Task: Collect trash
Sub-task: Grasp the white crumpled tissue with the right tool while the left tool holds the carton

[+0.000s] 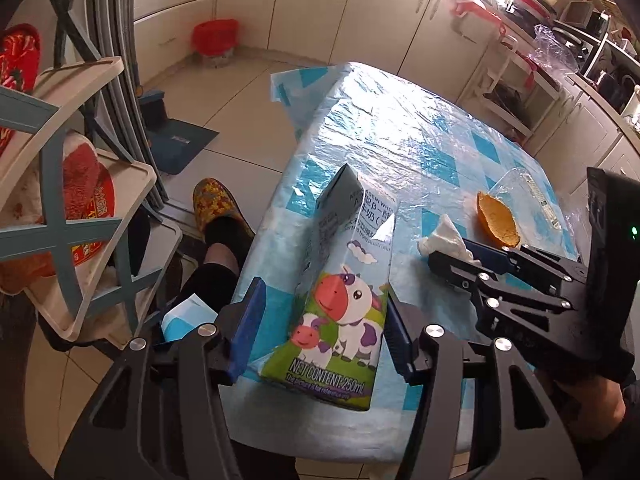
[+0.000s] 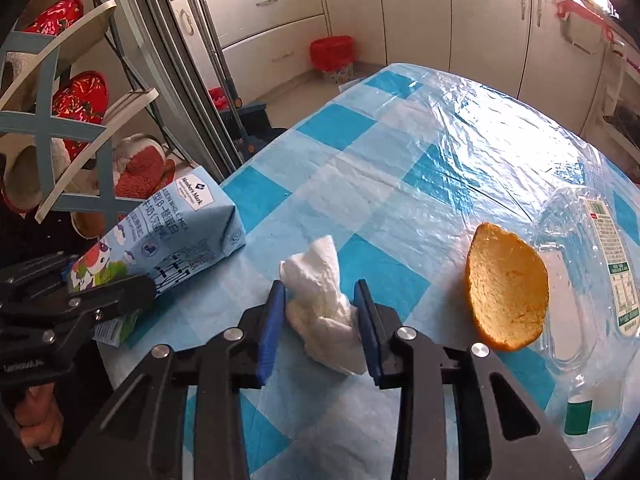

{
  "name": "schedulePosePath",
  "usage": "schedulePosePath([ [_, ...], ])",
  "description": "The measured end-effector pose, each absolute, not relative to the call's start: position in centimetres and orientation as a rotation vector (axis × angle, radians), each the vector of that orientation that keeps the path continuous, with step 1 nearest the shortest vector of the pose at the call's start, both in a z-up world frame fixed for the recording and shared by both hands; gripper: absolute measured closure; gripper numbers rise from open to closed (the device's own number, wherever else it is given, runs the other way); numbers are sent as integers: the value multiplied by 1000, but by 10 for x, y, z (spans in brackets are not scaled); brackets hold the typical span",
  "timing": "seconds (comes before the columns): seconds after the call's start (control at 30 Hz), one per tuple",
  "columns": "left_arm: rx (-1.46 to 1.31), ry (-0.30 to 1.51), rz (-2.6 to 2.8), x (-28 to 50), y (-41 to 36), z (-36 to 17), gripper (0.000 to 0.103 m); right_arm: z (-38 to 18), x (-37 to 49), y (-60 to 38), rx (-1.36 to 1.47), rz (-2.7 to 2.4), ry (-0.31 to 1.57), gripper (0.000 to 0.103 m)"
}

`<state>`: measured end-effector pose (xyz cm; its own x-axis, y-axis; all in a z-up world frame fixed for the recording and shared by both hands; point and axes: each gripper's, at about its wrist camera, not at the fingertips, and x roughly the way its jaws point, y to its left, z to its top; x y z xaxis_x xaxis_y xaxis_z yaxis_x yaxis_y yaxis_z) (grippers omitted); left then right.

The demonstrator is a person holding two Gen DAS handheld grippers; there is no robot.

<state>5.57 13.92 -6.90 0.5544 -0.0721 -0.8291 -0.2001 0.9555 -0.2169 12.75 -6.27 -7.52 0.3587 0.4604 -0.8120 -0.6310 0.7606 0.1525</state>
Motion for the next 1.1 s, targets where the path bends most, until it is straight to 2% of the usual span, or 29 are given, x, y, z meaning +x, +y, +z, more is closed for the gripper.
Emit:
schedulePosePath([
  [0.03, -300, 986, 69, 58, 137, -69, 54, -74, 123, -69, -207, 707, 971, 73],
  [0.07, -299, 993, 50, 62, 133, -70, 64, -72, 120, -76, -208, 705, 972, 74],
  [0.2, -297, 986, -8, 61, 110, -66, 71, -68, 104, -117, -191, 660, 989, 77],
  [0.43, -250, 996, -127, 48, 51, -65, 71, -66, 85, -209, -9, 492, 1034, 77],
  [0.47, -231, 1005, -131, 48, 44, -66, 70, -67, 84, -216, 15, 479, 1035, 77],
  [0.53, -184, 1030, -122, 50, 34, -67, 62, -67, 83, -223, 31, 463, 1026, 71],
  [0.6, -162, 1042, -92, 51, 32, -67, 48, -68, 80, -226, 22, 462, 1015, 67],
  [0.67, -152, 1039, -60, 51, 32, -66, 43, -68, 76, -224, 6, 465, 1002, 65],
  [0.73, -150, 1042, -44, 53, 34, -66, 42, -68, 73, -222, -3, 471, 992, 62],
  [0.97, -148, 1045, -25, 59, 31, -67, 41, -68, 73, -222, -4, 468, 982, 62],
  [1.1, -150, 1053, -30, 60, 26, -71, 41, -69, 72, -222, -19, 467, 980, 73],
])
